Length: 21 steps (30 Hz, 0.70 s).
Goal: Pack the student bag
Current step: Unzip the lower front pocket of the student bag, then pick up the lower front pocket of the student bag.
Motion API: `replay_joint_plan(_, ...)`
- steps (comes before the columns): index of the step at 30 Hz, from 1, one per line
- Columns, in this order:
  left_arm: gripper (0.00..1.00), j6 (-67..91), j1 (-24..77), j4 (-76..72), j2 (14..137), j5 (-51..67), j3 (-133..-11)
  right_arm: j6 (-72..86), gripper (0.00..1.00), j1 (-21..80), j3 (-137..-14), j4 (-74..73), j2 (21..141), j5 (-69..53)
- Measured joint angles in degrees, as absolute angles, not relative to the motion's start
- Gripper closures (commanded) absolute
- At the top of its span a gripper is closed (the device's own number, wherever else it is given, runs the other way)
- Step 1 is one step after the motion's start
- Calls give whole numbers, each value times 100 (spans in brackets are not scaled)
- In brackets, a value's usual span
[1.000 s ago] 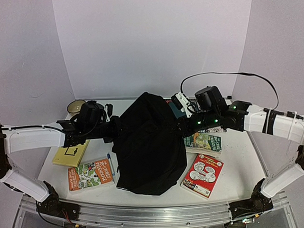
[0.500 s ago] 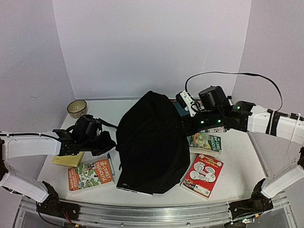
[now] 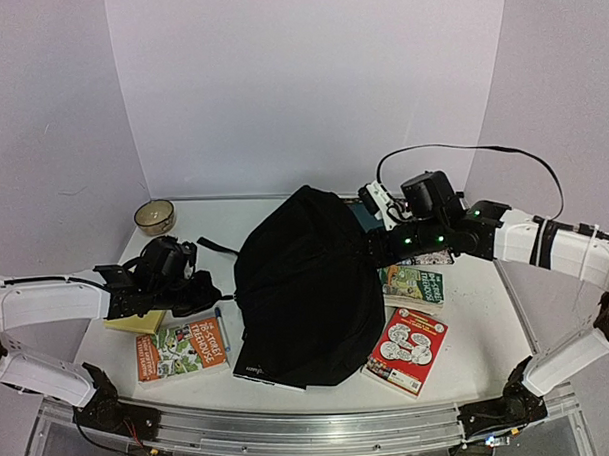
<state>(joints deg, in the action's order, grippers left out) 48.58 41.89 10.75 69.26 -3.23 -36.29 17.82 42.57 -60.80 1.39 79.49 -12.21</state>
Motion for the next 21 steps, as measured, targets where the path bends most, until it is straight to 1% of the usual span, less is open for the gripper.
replay_joint_plan(2,98,4729,4195,1101,6900,-187,-3631,1781,100,4228,-6080,134,8060,-1216)
replay_joint_plan(4,93,4592,4195,1105,6840,-62,-3632,1768,100,4203,-6080,130,8178,-1208)
replay_joint_plan(6,83,4451,4197,1109,6715,12,-3635,1735,100,4198,-6080,130,8276,-1222)
replay_joint_plan(8,69,4273,4201,1112,6533,26,-3649,1680,100,4184,-6080,132,8347,-1281)
replay_joint_plan(10,59,4007,4203,1126,6327,-18,-3705,1613,100,4175,-6080,136,8397,-1368)
replay_joint_plan(12,52,3769,4206,1154,6221,-90,-3827,1547,100,4169,-6078,143,8435,-1456)
replay_joint_plan(16,44,3178,4206,1170,6296,-286,-4232,1435,100,4165,-6079,159,8447,-1608)
replay_joint_plan(21,38,2384,4206,1208,6909,-410,-4829,1332,100,4165,-6080,169,8447,-1765)
